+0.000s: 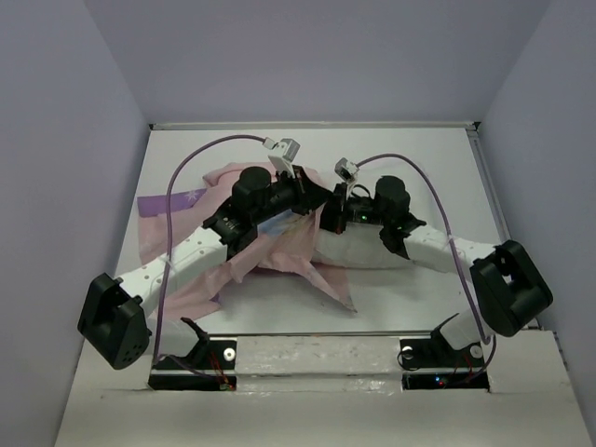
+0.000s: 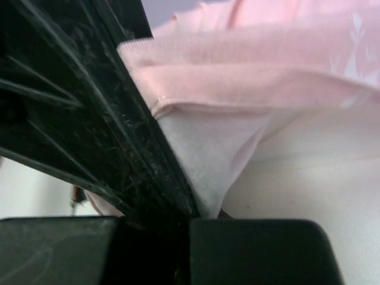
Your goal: Put the pillow into the pillowcase
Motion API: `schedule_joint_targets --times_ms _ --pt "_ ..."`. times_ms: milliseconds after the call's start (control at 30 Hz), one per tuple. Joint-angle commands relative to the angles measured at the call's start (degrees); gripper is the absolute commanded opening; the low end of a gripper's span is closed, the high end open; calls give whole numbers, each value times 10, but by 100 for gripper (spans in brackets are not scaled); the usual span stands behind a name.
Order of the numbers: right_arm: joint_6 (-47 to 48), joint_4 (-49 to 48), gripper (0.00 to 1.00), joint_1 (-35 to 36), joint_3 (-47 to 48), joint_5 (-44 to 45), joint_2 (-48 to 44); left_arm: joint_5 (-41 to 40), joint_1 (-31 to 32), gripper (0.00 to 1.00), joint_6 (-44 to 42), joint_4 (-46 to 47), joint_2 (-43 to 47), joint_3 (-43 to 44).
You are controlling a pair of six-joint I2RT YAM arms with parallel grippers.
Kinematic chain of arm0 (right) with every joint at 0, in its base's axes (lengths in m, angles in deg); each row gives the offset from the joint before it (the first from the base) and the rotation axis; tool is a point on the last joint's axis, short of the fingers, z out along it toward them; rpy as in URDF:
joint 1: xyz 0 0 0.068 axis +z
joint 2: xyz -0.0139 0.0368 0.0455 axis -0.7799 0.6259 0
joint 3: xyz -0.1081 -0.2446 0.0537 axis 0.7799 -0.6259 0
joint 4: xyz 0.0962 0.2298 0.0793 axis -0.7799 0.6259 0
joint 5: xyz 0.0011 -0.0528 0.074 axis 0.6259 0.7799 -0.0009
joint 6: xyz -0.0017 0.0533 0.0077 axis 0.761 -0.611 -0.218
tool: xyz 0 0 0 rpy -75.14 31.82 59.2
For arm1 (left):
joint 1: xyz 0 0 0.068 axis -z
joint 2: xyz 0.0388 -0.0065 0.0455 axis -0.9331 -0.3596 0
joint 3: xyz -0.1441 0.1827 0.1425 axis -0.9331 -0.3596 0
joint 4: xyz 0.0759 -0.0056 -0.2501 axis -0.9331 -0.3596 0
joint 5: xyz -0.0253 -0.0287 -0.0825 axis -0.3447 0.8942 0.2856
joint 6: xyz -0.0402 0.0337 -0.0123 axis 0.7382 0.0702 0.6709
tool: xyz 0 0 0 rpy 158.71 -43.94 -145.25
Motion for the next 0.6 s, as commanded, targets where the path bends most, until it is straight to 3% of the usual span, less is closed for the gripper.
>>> schedule_joint_targets --times_ms 0,167,267,367,467,567 --pt "-215 -393 0 10 10 -102 33 53 45 0 65 155 48 9" --pt "-364 -584 0 -4 53 -111 149 65 59 0 80 152 74 25" --pt "-419 -632 0 -4 73 -100 197 98 63 0 91 159 73 37" --pt "-409 -622 0 10 94 -91 229 144 79 0 113 174 35 61" --pt "-326 -494 0 41 106 -67 217 176 108 0 119 183 -2 86" --pt "-265 -437 0 62 123 -7 200 179 142 0 119 190 -32 110"
